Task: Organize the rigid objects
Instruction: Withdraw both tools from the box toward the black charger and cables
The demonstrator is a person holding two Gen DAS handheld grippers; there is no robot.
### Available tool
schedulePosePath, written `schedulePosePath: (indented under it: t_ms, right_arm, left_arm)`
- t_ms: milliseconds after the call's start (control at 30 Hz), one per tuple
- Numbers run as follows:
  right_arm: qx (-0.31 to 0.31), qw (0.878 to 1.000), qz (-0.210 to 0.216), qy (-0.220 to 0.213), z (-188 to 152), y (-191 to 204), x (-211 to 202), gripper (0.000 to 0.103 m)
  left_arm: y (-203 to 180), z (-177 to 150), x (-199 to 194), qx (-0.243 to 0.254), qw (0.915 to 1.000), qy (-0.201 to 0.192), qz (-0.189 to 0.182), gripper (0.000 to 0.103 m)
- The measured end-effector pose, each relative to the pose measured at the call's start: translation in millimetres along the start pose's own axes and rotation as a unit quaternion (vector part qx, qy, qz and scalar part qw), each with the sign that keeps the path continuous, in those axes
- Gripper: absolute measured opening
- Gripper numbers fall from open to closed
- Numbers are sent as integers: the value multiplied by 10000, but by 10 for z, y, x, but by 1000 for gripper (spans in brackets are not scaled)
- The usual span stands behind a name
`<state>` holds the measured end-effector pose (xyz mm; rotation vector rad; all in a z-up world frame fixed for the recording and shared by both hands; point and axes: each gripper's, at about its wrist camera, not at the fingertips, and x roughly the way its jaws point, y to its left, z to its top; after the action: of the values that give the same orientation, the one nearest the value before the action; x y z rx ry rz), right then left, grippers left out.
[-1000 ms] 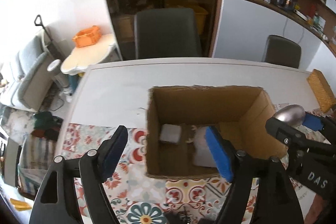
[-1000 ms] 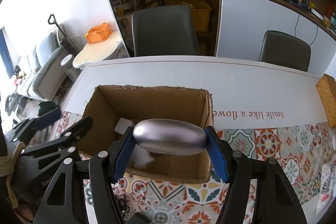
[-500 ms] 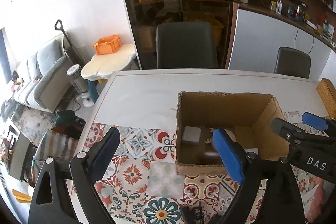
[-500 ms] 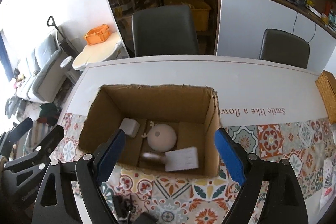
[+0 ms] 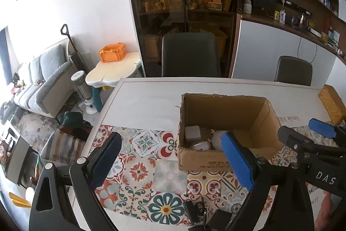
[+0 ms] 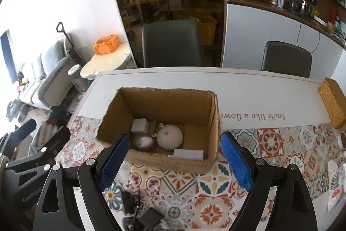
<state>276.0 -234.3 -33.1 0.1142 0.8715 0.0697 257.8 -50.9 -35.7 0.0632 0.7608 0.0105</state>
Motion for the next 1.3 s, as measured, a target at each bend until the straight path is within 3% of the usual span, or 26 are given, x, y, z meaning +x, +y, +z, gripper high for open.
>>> schedulePosePath:
  t_ms: [400, 1300]
  right_arm:
    - [45, 9996, 289, 35, -353, 60, -148, 87]
    - [-133, 9932, 404, 1081, -1087, 168, 228, 87]
  left_arm:
    - [101, -379, -202, -246, 9996, 118, 103, 96]
    - [267, -1228, 100, -488, 9913, 1197, 228, 96]
